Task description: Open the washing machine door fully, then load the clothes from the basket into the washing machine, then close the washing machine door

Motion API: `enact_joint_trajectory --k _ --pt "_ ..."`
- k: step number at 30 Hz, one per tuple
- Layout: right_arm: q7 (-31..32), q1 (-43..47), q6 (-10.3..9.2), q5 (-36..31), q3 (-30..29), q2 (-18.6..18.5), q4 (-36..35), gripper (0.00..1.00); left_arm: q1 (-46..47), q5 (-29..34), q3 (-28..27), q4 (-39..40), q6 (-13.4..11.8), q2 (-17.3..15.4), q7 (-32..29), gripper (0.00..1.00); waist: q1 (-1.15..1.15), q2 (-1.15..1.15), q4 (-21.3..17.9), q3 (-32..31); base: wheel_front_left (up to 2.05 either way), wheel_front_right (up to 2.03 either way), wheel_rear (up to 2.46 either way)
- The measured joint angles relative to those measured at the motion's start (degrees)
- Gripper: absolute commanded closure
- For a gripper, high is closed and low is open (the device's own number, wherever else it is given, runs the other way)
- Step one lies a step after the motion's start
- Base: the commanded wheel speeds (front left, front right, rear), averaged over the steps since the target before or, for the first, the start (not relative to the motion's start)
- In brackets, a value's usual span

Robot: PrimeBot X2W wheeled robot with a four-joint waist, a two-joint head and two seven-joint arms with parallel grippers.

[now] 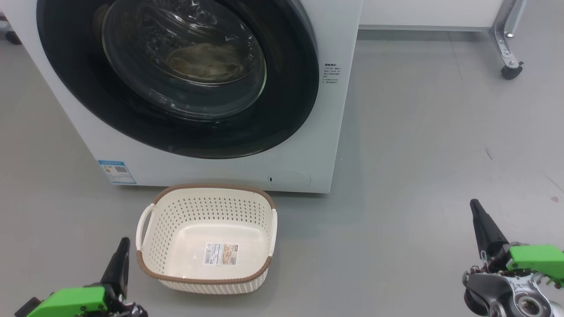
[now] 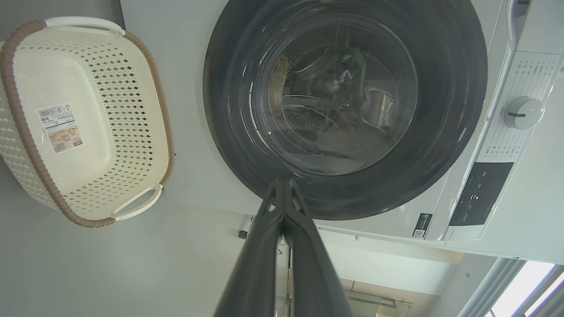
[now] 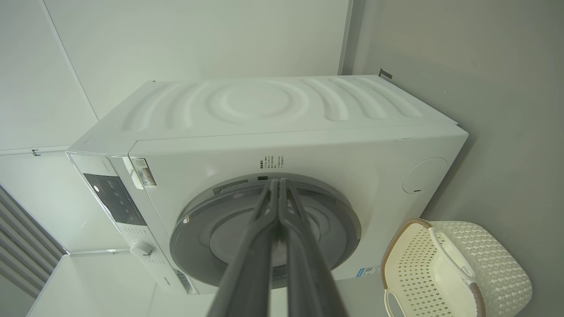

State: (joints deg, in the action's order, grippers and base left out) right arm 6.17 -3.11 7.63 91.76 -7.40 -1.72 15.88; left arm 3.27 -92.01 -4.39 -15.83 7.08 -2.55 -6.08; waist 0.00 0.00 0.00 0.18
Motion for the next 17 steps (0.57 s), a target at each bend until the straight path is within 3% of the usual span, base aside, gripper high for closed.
enact_joint_trajectory --k 17 --pt "0.0 0.0 0.0 0.01 0.0 0.0 0.0 1.0 0.0 0.0 -0.15 0.0 0.0 0.03 0.0 1.0 0.0 0.0 0.0 0.0 0.0 0.0 0.0"
